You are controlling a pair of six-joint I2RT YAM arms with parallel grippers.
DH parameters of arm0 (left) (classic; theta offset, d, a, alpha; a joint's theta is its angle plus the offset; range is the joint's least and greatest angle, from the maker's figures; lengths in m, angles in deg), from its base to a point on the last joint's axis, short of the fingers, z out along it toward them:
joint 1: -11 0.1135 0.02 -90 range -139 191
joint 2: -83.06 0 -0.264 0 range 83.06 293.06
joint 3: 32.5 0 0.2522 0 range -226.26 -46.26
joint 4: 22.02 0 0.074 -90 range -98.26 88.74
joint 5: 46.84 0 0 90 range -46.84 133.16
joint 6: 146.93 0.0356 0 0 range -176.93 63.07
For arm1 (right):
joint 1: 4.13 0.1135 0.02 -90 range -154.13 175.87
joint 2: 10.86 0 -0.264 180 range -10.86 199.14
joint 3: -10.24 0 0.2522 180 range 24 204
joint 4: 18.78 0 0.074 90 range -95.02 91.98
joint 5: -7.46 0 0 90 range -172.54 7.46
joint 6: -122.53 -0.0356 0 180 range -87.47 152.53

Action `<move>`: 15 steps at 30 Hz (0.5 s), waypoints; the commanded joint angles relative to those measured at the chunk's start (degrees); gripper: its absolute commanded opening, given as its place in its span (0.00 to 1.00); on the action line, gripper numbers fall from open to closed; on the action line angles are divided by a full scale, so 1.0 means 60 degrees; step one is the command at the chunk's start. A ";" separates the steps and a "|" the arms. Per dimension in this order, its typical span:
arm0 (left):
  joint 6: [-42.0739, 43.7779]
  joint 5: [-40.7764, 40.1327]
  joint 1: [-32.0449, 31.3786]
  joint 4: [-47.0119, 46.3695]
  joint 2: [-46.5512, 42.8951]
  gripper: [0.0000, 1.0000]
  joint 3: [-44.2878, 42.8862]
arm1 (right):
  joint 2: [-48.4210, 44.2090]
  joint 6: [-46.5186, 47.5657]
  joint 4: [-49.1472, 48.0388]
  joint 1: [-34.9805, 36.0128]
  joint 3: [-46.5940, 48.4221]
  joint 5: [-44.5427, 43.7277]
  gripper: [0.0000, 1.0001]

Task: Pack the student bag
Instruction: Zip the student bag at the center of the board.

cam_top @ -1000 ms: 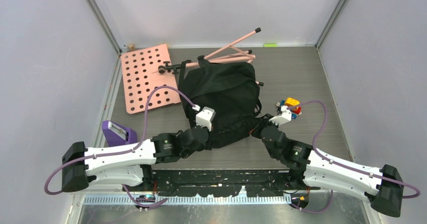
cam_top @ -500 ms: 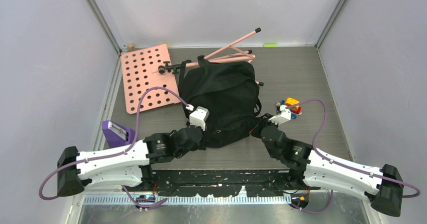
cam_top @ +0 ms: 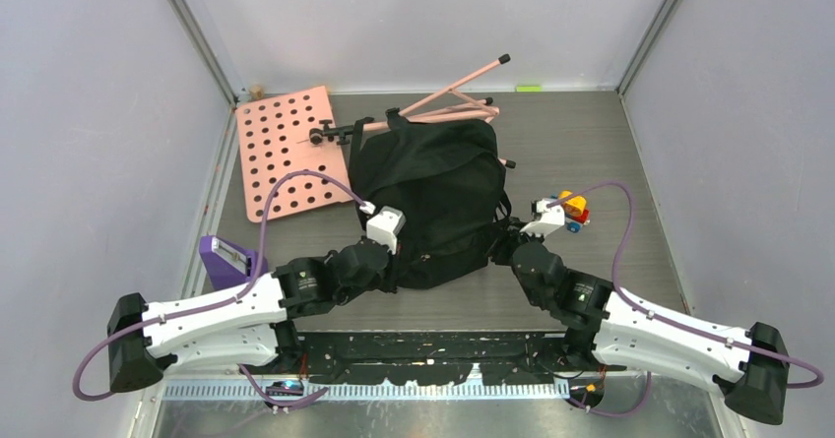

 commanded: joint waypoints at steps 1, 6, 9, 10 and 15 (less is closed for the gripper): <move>0.0545 0.0672 0.0120 0.0425 0.0213 0.00 0.0069 | -0.0502 0.2773 -0.0465 -0.0253 0.0936 -0.0444 0.49; 0.0538 0.1141 0.0122 -0.0066 0.0697 0.00 -0.0085 | -0.1171 0.5205 0.0167 -0.0253 0.1204 0.1985 0.72; 0.0394 0.1288 0.0130 -0.0284 0.0749 0.00 -0.0039 | -0.1188 0.6027 0.0499 -0.0253 0.1340 0.3950 0.74; 0.0337 0.1333 0.0120 -0.0347 0.0737 0.00 -0.0011 | -0.1117 0.6319 0.0589 -0.0261 0.1384 0.4213 0.75; 0.0160 0.1335 0.0119 -0.0363 0.0595 0.00 0.0168 | -0.0161 0.7266 0.0369 -0.0239 0.1449 0.6042 0.75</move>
